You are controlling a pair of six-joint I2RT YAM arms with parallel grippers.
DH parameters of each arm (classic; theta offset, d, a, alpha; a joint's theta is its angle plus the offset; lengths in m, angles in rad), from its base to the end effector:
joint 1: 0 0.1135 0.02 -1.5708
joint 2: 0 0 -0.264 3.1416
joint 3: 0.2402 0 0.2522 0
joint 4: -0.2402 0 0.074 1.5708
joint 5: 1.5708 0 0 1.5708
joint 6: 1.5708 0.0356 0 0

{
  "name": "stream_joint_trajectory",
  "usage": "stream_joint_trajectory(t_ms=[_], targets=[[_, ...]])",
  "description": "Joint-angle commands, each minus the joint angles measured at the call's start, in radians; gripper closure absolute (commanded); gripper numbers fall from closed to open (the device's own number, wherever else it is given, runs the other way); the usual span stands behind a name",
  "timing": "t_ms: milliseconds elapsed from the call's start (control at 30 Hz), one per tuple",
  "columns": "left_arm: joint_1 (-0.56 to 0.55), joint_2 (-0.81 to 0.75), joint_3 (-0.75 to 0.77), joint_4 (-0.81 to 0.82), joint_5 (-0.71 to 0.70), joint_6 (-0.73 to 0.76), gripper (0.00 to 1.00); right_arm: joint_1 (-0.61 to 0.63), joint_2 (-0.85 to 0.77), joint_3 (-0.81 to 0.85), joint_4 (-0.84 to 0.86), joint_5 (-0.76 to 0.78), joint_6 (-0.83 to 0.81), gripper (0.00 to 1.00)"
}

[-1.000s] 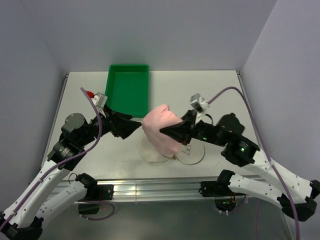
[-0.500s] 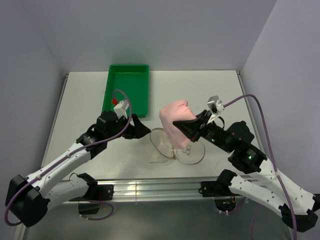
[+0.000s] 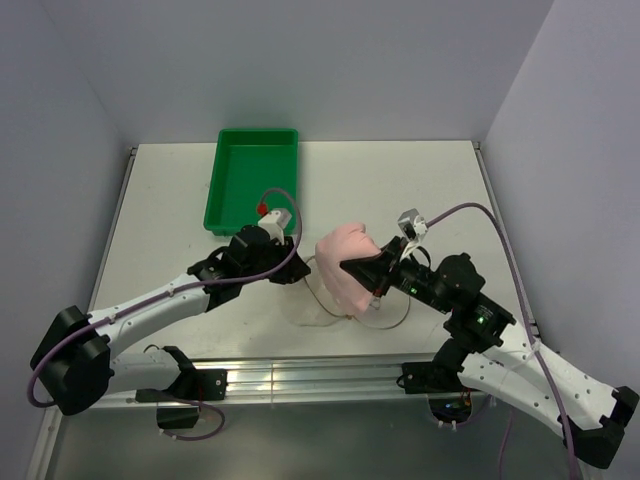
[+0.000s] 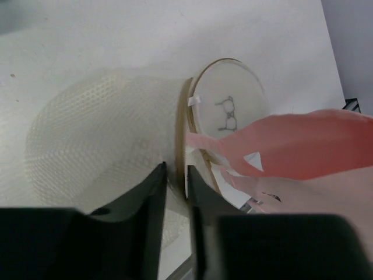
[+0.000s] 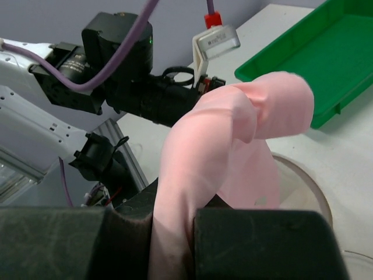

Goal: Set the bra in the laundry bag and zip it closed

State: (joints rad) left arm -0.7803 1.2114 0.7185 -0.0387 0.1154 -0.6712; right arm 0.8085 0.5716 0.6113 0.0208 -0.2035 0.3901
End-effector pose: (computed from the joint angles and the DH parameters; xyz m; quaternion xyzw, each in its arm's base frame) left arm 0.1859 -0.1898 0.2421 0.0758 0.8637 -0.3664 0.3376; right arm 0.0977 0.1127 0.3326 -0.2139 0.6516 0.4661 0.5589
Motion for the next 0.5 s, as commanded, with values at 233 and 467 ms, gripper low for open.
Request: stream_joint_trajectory(t_ms=[233, 467], targets=[[-0.008, -0.012, 0.024, 0.069, -0.026, 0.012, 1.0, -0.014, 0.0, -0.179, 0.342, 0.001, 0.101, 1.0], [-0.008, -0.019, -0.002, 0.126, -0.006, -0.024, 1.0, -0.014, 0.068, -0.292, 0.481, 0.061, 0.133, 1.0]])
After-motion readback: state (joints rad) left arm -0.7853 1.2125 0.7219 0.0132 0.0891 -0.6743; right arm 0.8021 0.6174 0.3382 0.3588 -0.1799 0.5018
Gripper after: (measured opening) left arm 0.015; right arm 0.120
